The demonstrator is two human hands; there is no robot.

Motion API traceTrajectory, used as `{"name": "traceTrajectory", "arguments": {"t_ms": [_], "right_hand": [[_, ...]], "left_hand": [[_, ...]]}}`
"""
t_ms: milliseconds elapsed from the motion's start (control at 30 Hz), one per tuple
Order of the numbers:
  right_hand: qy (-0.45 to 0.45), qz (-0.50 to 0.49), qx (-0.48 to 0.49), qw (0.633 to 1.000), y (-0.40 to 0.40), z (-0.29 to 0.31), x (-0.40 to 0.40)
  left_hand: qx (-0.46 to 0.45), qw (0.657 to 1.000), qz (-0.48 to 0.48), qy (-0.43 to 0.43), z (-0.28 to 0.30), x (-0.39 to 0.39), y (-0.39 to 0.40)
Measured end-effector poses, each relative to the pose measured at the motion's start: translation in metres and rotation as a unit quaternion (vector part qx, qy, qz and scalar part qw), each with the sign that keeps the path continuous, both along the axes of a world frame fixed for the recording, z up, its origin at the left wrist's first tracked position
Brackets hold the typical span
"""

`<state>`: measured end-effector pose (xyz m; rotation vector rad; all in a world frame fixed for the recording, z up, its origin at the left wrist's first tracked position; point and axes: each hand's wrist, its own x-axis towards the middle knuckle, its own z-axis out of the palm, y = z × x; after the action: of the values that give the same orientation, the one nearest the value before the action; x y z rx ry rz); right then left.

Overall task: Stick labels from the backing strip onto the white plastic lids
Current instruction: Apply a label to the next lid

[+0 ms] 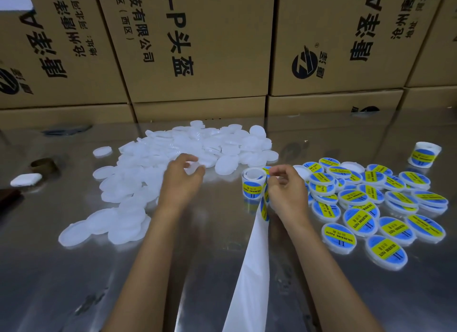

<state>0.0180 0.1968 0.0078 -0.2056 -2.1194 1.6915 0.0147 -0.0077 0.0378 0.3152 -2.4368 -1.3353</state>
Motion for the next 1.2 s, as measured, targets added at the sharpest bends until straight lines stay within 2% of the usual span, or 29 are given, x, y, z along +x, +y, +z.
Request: {"name": "traceTrajectory", "arguments": {"t_ms": [33, 100, 133, 200, 267, 333, 400, 500, 567, 667, 800, 900, 1000, 1100, 1200], "right_hand": [[0.019, 0.003, 0.002, 1.0, -0.001, 0.001, 0.001], [0.068, 0.019, 0.019, 0.997, -0.004, 0.003, 0.003], [0.09, 0.035, 0.035, 0.995, -0.007, 0.003, 0.004], [0.128, 0.064, 0.091, 0.986, -0.013, 0.001, 0.006], [0.163, 0.074, 0.159, 0.971, -0.019, -0.003, 0.007], [0.183, 0.08, 0.195, 0.96, -0.021, -0.006, 0.007], [0.189, 0.077, 0.205, 0.957, -0.019, -0.006, 0.006], [0.204, 0.095, 0.217, 0.95, -0.018, -0.003, 0.006], [0.194, 0.111, 0.17, 0.96, -0.017, 0.001, 0.007], [0.087, 0.1, 0.067, 0.989, 0.008, 0.011, 0.003], [-0.021, 0.087, 0.149, 0.985, 0.044, -0.001, 0.01], [-0.043, 0.116, 0.178, 0.976, 0.034, -0.013, 0.02], [-0.029, 0.128, 0.205, 0.97, 0.021, -0.017, 0.021], [-0.021, 0.111, 0.221, 0.969, 0.016, -0.02, 0.024], [-0.011, 0.103, 0.221, 0.97, 0.014, -0.022, 0.028]], "left_hand": [[0.14, 0.989, -0.05, -0.009, 0.002, 0.0, 0.006], [0.383, 0.909, -0.158, -0.048, 0.005, 0.002, 0.019], [0.456, 0.867, -0.193, -0.061, 0.004, 0.004, 0.023], [0.521, 0.815, -0.241, -0.074, 0.003, 0.005, 0.032], [0.546, 0.784, -0.282, -0.083, 0.004, 0.007, 0.038], [0.564, 0.763, -0.302, -0.09, 0.004, 0.008, 0.04], [0.564, 0.757, -0.319, -0.091, 0.001, 0.008, 0.04], [0.525, 0.775, -0.343, -0.074, -0.004, 0.007, 0.043], [0.495, 0.802, -0.33, -0.058, -0.006, 0.007, 0.044], [0.458, 0.837, -0.296, -0.048, -0.009, 0.005, 0.045], [0.296, 0.928, -0.224, -0.035, -0.017, 0.003, 0.055], [0.254, 0.946, -0.197, -0.027, -0.025, 0.005, 0.071], [0.198, 0.964, -0.179, -0.006, -0.031, 0.007, 0.078], [0.215, 0.962, -0.166, -0.023, -0.031, 0.006, 0.075], [0.263, 0.946, -0.181, -0.048, -0.028, 0.008, 0.072]]}}
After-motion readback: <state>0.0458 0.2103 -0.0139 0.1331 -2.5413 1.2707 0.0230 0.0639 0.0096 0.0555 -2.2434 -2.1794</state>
